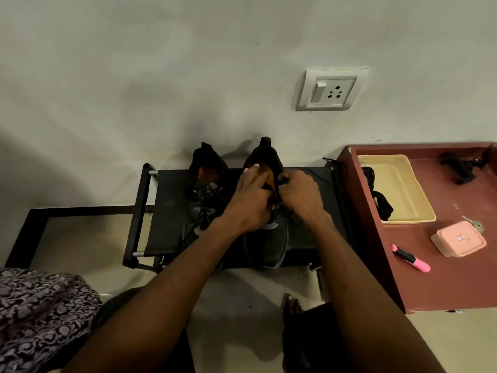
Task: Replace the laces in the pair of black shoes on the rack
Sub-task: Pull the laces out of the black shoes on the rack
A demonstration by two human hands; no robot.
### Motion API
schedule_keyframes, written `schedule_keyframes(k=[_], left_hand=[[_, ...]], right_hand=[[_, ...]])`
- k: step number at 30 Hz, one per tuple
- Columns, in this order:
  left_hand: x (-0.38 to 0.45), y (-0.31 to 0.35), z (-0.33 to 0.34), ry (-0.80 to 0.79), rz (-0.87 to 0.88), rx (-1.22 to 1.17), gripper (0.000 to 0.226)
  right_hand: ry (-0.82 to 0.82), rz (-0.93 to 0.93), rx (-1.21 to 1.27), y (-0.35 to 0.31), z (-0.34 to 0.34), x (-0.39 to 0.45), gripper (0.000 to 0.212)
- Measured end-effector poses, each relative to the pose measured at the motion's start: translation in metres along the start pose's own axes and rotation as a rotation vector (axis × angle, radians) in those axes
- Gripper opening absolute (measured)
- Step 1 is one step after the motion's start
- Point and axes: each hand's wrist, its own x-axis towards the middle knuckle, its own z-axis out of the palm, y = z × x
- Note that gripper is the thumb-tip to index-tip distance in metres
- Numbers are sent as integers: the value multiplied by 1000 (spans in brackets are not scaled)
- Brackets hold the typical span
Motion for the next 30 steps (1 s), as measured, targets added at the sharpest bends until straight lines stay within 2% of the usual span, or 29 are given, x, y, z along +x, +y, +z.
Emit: schedule_keyframes(k=[2,5,9,12,13,15,17,18,22,25,27,30], left_hand=[[0,-2,5,-65,18,59,30],[2,-5,-3,75,-40,-196,19],[4,-2,-34,600,-345,-653,9],[4,-17,-54,1107,-543,-813,7],[2,-24,-58,1178,-594,-825,11],[1,-33,-58,1118,-687,-736,32],[-1,-31,-51,914,-738,-642,60],[0,-26,-48,808,-731,-599,66],[1,-14,-32,382,-605,-393,41],[-3,-9,-22,97,-604,-231,48],[-4,-7,-21,12,-595,-189,44],[-4,-10,-26,3,-588,-199,26]], right_hand=[[5,-8,1,0,0,0,30],[-1,-6,-8,0,0,0,33],[4,-5,-13,0,0,0,38],[3,-10,-16,0,0,-1,37],[5,-7,-15,0,1,-1,37],[12,-4,-17,-1,0,-1,37],[16,-7,-31,-3,0,-2,35],[15,-11,-40,-3,0,-2,34],[3,-16,-92,-3,4,-1,22],[-46,-29,-150,-4,7,-2,19],[-91,-53,-223,-6,10,-5,23],[-88,-51,-247,-8,12,-7,19]])
